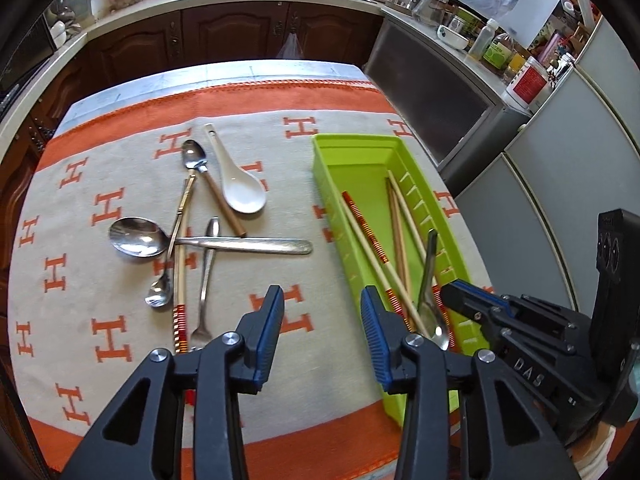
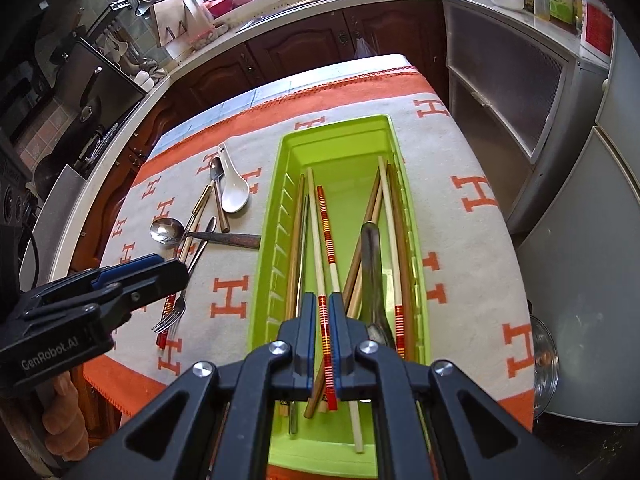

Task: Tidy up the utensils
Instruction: 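Carry both chopsticks over the green tray and open both tools to drop them, then move both tools back over the remaining spoons and fork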

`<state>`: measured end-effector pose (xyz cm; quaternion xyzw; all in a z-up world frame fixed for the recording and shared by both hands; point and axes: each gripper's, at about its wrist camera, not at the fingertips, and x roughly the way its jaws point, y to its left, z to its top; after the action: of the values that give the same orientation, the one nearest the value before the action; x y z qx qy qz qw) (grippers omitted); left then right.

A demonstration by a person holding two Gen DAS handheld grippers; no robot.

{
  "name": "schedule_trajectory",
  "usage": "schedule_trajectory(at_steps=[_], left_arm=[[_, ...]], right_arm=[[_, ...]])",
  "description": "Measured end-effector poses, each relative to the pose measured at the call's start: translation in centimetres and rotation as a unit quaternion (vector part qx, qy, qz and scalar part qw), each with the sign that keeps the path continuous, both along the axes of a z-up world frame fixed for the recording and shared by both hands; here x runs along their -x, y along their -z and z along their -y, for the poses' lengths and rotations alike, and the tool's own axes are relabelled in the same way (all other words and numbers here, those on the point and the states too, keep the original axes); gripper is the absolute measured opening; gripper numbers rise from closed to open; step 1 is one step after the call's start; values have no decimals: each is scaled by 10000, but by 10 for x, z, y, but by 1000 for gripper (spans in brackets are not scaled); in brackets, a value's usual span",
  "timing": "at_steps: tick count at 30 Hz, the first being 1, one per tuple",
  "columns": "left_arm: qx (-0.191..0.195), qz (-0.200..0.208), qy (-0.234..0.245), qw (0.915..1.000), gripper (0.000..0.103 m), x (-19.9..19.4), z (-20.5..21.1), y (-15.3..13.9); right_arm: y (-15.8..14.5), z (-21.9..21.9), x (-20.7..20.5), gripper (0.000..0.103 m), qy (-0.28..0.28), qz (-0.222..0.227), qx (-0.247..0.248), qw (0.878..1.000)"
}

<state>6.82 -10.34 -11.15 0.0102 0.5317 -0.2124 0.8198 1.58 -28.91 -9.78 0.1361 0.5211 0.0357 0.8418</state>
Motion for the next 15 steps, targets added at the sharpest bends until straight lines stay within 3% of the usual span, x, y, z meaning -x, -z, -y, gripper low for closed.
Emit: schedule_trajectory(at_steps=[3, 8, 15], left_arm=[[-73, 96, -63, 9999, 46, 5, -12, -2], [-44, 237, -355, 9991, 46, 5, -33, -7], [-238, 730, -745, 9943, 50, 10, -65, -20]], right_arm=[[1, -3, 1, 6, -12, -45, -28, 10000], [2, -11, 1, 6, -65, -99, -58, 9999], [-6, -30, 0, 6, -241, -36, -108, 9996]])
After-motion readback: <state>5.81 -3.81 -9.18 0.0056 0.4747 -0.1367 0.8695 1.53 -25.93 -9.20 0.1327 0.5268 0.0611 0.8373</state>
